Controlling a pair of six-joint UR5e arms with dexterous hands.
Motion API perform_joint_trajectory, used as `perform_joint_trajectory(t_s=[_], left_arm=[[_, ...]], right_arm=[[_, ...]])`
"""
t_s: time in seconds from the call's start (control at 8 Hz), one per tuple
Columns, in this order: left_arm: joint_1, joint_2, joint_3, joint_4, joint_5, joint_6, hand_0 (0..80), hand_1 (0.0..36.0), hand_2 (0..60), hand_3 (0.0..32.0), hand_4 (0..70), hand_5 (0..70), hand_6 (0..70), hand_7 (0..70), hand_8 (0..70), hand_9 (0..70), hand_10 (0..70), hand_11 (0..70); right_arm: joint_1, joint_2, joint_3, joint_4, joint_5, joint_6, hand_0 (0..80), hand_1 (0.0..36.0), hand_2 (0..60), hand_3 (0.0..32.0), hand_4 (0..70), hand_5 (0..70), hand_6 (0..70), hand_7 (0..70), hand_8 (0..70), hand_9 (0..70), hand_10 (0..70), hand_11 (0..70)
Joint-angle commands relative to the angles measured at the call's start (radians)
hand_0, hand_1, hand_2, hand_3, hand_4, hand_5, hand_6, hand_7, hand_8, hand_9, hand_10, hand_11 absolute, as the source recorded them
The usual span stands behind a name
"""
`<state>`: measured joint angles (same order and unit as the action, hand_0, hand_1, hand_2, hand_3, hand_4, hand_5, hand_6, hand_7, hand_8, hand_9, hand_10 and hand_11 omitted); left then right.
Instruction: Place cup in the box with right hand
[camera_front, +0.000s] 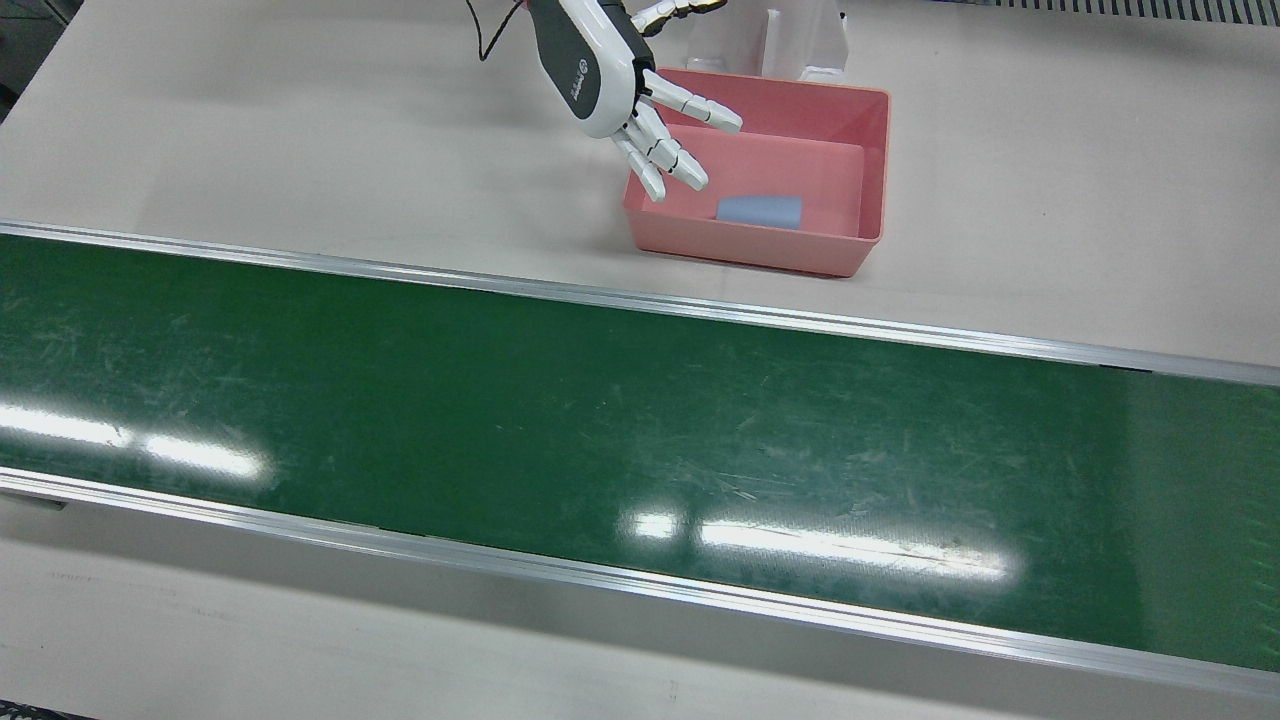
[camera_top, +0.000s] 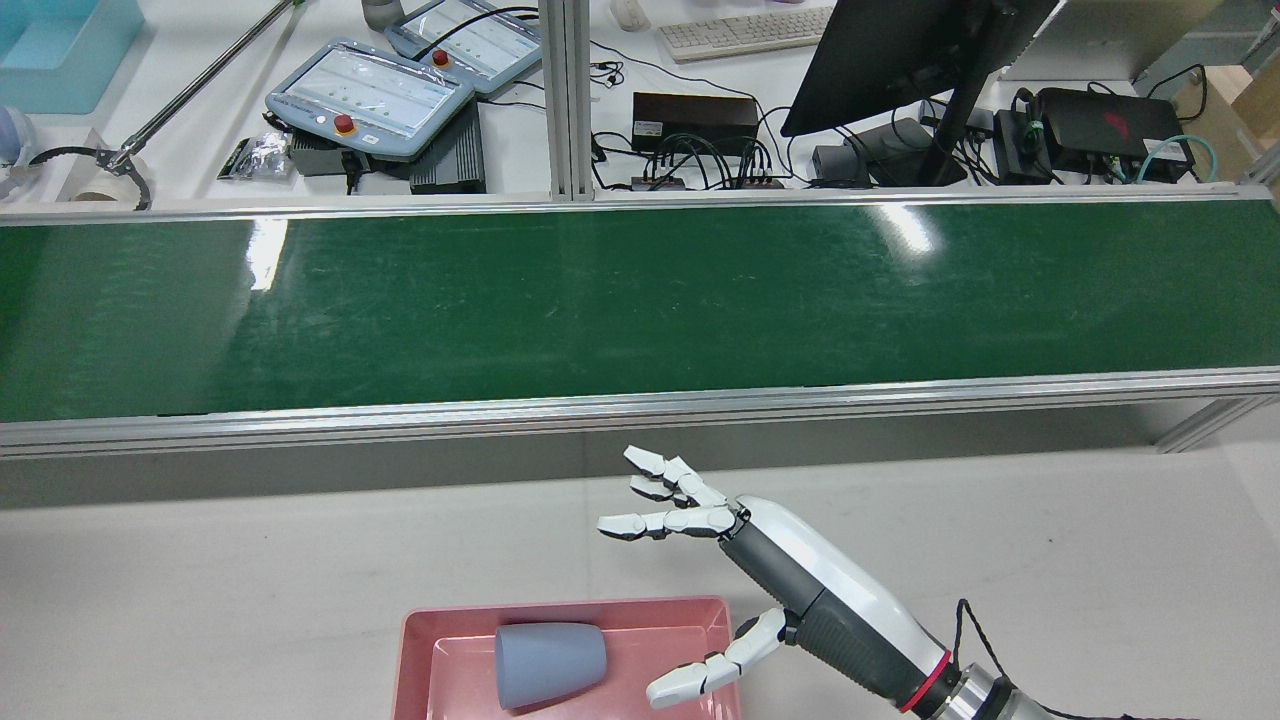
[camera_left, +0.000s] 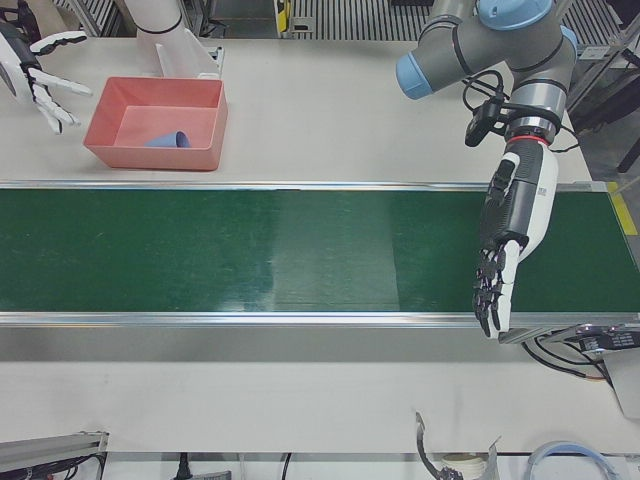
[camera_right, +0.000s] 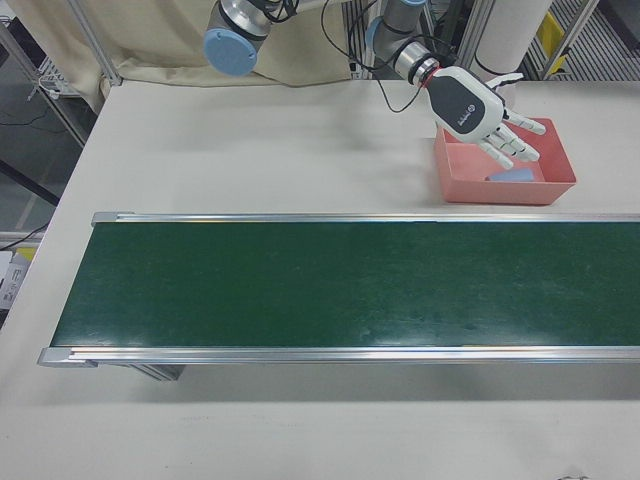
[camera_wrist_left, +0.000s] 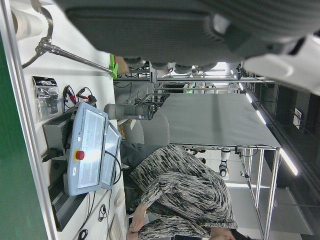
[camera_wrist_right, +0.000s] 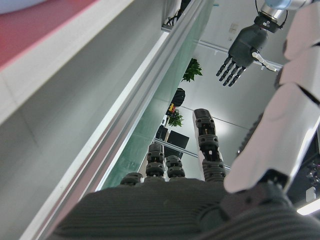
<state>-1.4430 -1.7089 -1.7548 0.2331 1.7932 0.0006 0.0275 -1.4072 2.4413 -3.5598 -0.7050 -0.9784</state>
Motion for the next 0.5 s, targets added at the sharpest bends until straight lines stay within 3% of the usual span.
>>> perform_joint_trajectory(t_s=[0.0, 0.12, 0.25, 0.38], left_arm=[[0.001, 0.0, 0.0, 0.0, 0.0, 0.001, 0.0, 0.0, 0.0, 0.0, 0.0, 0.0, 0.0, 0.0, 0.0, 0.0, 0.0, 0.0], [0.0, 0.0, 0.001, -0.001, 0.0, 0.001, 0.0, 0.0, 0.0, 0.0, 0.0, 0.0, 0.0, 0.0, 0.0, 0.0, 0.0, 0.0], [0.0, 0.0, 0.001, -0.002, 0.0, 0.001, 0.0, 0.0, 0.0, 0.0, 0.0, 0.0, 0.0, 0.0, 0.0, 0.0, 0.0, 0.0], [0.0, 0.0, 0.0, -0.002, 0.0, -0.001, 0.0, 0.0, 0.0, 0.0, 0.0, 0.0, 0.0, 0.0, 0.0, 0.0, 0.0, 0.0]], right_arm=[[0.22, -0.146, 0.102, -0.016, -0.016, 0.207, 45.8, 6.2, 5.4, 0.0, 19.5, 3.4, 3.6, 11.6, 9.8, 17.1, 1.2, 2.6], [0.32, -0.211, 0.099, -0.017, -0.06, 0.29, 44.7, 8.6, 12.4, 0.0, 21.0, 3.5, 4.0, 12.9, 10.1, 17.7, 1.3, 2.8], [0.46, -0.243, 0.079, -0.019, -0.174, 0.352, 45.6, 10.9, 15.5, 0.0, 22.0, 3.9, 4.3, 14.0, 10.4, 18.3, 1.8, 3.6], [0.618, -0.262, 0.024, -0.019, -0.305, 0.433, 48.2, 10.5, 7.8, 0.0, 25.1, 4.4, 4.6, 14.6, 10.6, 18.6, 2.3, 4.5]])
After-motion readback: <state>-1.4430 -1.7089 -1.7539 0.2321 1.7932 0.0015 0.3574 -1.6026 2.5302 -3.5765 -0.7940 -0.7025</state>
